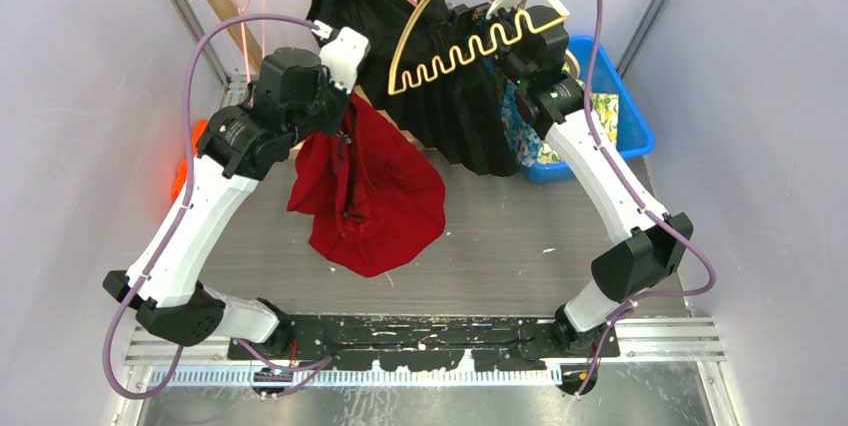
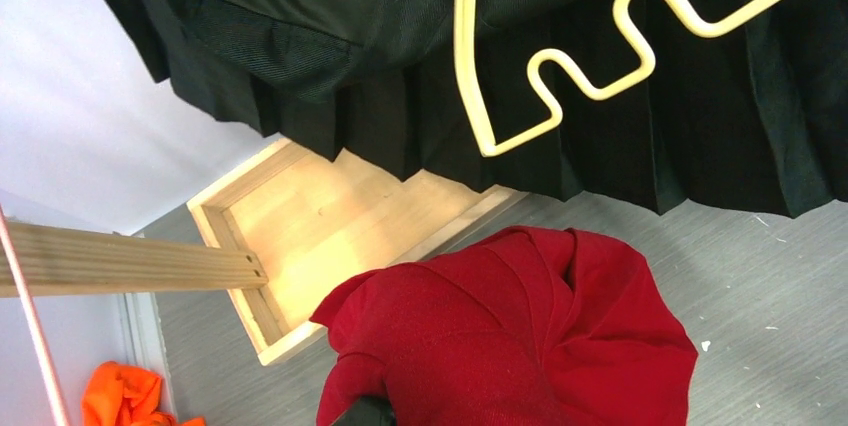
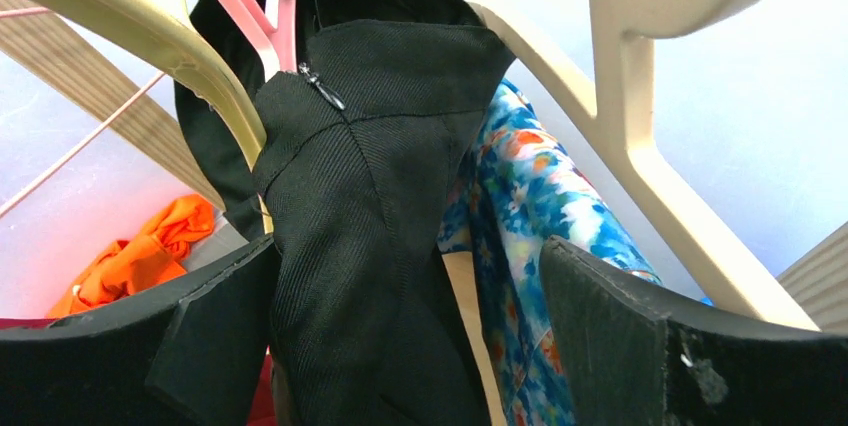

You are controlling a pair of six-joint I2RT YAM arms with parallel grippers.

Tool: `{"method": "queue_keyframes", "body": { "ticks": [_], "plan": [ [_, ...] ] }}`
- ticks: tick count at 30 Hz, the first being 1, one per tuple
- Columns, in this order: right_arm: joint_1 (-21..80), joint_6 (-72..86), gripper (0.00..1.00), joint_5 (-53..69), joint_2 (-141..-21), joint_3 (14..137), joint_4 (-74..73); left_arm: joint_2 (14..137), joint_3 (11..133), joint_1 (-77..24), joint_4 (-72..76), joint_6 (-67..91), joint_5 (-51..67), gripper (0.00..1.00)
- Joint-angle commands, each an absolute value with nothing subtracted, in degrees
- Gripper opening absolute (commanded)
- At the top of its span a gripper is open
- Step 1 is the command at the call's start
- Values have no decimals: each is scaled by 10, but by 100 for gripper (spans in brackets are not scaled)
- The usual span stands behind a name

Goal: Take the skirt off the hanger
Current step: Place the hanger at the clothesline.

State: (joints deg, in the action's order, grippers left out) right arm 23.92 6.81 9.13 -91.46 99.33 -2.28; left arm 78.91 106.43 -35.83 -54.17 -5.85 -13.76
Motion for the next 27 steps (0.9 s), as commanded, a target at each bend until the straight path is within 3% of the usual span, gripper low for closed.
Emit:
{"method": "queue_keyframes", "body": {
  "ticks": [1, 16, 22, 27],
  "plan": [
    [240, 25, 100, 86, -911, 1005, -22, 759, 1070, -358, -479, -45, -121, 0],
    [245, -72, 100, 11, -1088, 1212, 63, 780, 1086, -359, -478, -58, -136, 0],
    [252, -150, 100, 44, -1091, 1167, 209, 783, 1077, -358, -475, -71, -150, 0],
    [252, -147, 100, 39, -1116, 1195, 236, 783, 1071, -359, -475, -80, -155, 0]
  ]
}}
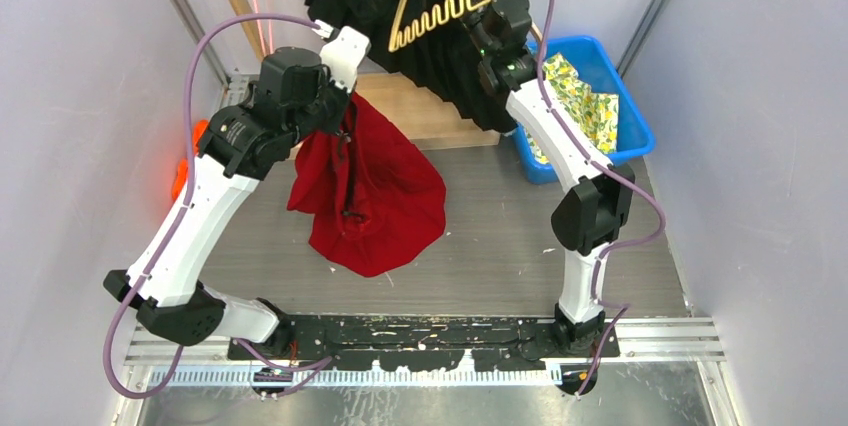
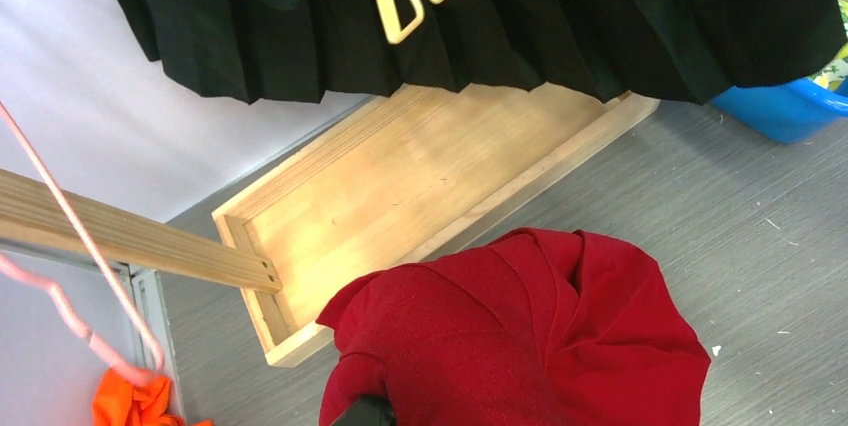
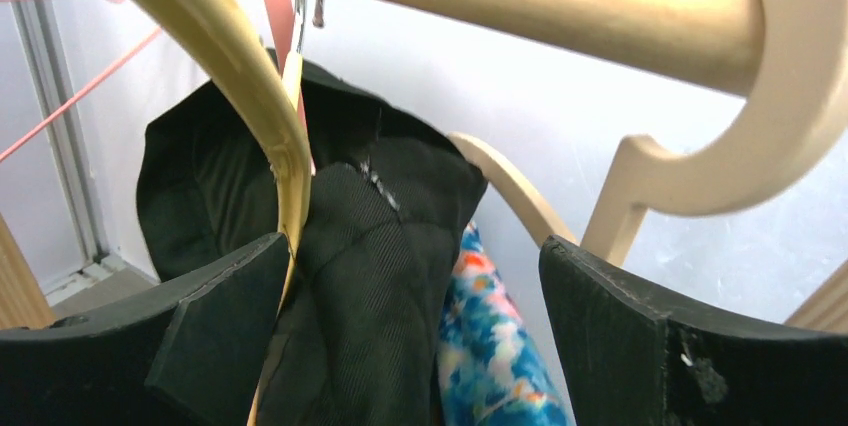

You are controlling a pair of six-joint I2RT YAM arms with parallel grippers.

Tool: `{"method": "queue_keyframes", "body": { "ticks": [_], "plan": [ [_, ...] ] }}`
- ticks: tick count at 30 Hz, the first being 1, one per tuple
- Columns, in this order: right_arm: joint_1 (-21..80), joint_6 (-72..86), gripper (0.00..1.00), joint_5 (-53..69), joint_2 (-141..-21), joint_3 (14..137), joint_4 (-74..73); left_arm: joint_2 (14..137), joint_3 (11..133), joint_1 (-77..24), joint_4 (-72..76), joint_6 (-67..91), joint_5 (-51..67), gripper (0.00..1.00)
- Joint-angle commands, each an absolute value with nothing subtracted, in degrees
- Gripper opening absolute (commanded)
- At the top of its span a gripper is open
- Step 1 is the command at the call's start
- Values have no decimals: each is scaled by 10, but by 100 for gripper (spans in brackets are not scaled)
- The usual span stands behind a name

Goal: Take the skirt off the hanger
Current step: Place the hanger at the clothesline.

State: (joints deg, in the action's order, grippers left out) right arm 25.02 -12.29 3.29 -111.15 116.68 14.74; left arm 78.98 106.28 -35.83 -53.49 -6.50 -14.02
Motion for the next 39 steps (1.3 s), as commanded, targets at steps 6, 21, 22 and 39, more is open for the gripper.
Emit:
{"method": "queue_keyframes", "body": {
  "ticks": [6, 21, 22, 39],
  "plan": [
    [263, -246, 100, -1, -1126, 1199, 280, 783, 1065, -358, -475, -87, -168, 0],
    [275, -394, 100, 23, -1078, 1229, 140, 780, 1054, -358, -457, -97, -175, 0],
    [279, -388, 100, 27, -1072, 1230, 119, 780, 1054, -359, -457, -99, -176, 0],
    [281, -263, 100, 77, -1038, 1318, -57, 765, 1036, -359, -451, -95, -172, 0]
  ]
}}
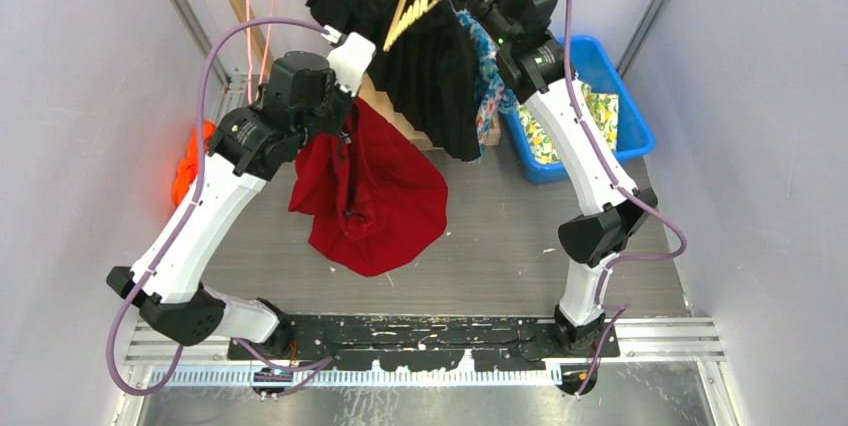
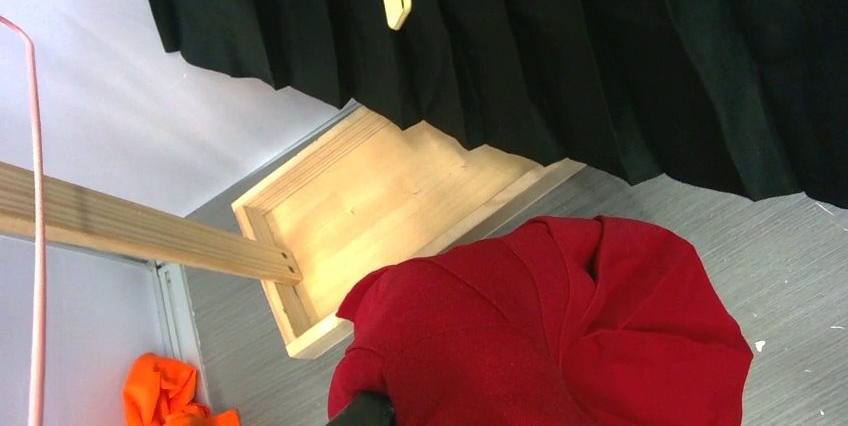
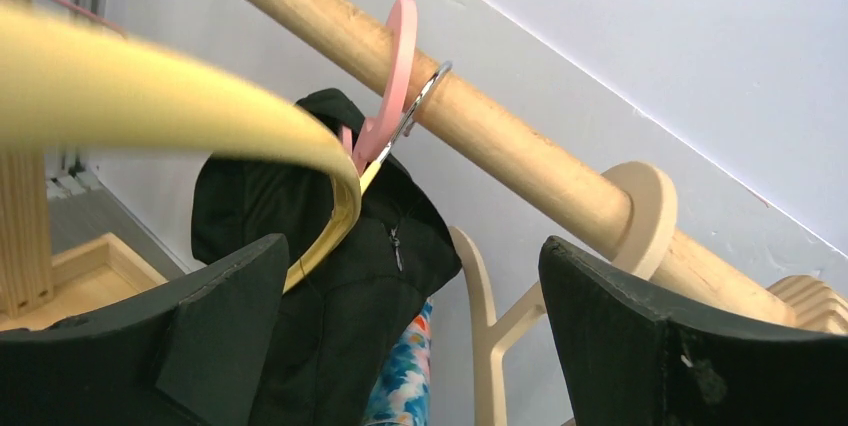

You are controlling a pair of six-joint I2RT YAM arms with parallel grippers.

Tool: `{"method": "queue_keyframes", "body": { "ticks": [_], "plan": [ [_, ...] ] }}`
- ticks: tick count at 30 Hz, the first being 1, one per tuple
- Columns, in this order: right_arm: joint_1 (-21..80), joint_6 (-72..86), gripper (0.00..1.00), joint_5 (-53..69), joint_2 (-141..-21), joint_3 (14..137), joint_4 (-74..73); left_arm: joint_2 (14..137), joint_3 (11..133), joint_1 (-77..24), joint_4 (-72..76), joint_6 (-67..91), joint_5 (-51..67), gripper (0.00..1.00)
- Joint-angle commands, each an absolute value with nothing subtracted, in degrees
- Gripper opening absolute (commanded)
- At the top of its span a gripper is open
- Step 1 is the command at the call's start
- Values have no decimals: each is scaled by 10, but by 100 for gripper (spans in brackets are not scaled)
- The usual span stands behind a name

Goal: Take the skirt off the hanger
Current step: Place the hanger at the clothesline.

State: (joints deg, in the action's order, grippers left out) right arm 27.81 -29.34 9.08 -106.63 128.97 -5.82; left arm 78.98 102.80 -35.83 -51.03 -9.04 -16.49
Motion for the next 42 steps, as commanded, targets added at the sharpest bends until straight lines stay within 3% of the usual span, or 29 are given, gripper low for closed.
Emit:
{"method": "queue_keyframes", "body": {
  "ticks": [1, 16, 24, 29, 36, 42],
  "plan": [
    [281, -259, 100, 72, -1036, 1320, -58, 764, 1035, -358, -452, -95, -173, 0],
    [281, -394, 100, -24, -959, 1233, -182, 766, 1032, -358, -452, -96, -168, 0],
    [280, -476, 100, -220, -948, 1191, -124, 767, 1031, -359, -453, -90, -159, 0],
    [258, -525, 100, -273, -925, 1148, -106, 767, 1035, -359, -456, -90, -158, 0],
    [233, -498, 100, -310, -909, 1107, -68, 766, 1032, -359, -457, -84, -150, 0],
    [211, -420, 100, -281, -884, 1159, -107, 772, 1042, -359, -462, -84, -147, 0]
  ]
}}
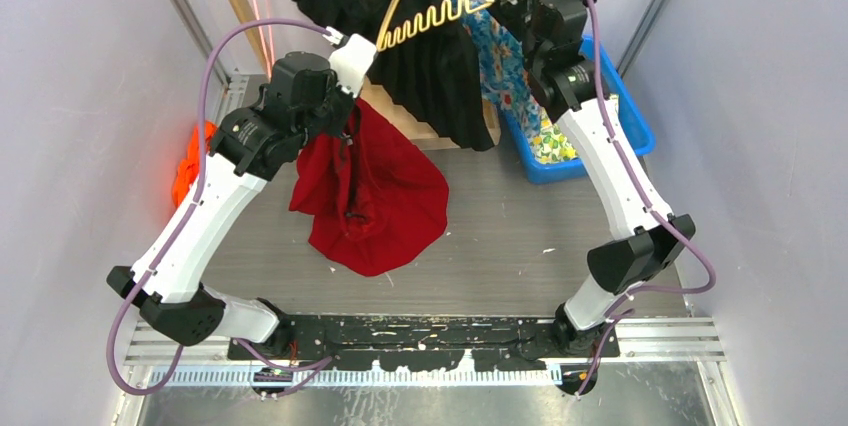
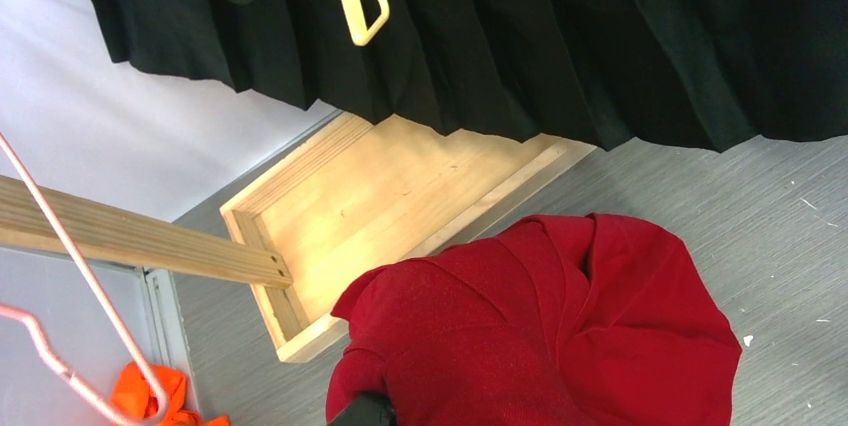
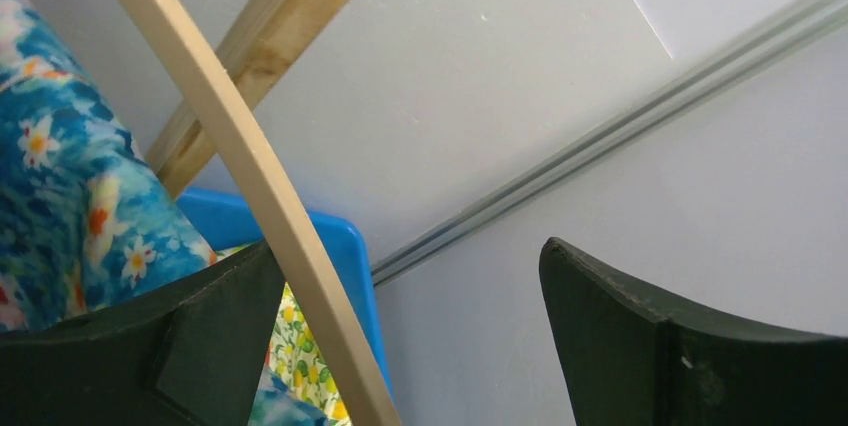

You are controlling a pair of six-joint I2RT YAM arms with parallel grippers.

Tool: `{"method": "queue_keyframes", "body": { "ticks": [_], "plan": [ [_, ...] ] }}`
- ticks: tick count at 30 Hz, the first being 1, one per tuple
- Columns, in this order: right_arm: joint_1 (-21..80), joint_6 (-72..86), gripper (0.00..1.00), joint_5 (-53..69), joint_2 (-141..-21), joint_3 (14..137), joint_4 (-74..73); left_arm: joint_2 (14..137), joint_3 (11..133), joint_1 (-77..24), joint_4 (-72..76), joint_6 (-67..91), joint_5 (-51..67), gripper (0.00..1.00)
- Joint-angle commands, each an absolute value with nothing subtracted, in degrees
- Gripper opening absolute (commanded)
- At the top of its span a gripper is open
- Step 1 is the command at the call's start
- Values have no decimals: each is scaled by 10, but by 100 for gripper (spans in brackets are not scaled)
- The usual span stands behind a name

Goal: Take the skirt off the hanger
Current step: Place the hanger at the clothesline.

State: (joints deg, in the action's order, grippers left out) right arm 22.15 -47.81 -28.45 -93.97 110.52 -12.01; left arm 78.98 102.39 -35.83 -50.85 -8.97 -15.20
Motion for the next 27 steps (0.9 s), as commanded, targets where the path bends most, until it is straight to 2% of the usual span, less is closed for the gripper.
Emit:
{"method": "queue_keyframes", "body": {
  "ticks": [1, 8, 13, 27],
  "plan": [
    [209, -408, 100, -274, -879, 1166, -119, 773, 1045, -359, -463, -85, -146, 0],
    [209, -340, 100, -243, -822, 1175, -162, 778, 1061, -358, -467, -86, -143, 0],
    [208, -263, 100, -149, -782, 1172, -226, 780, 1060, -359, -468, -75, -127, 0],
    [208, -120, 100, -42, -792, 1132, -216, 796, 1093, -365, -496, -60, -123, 0]
  ]
}}
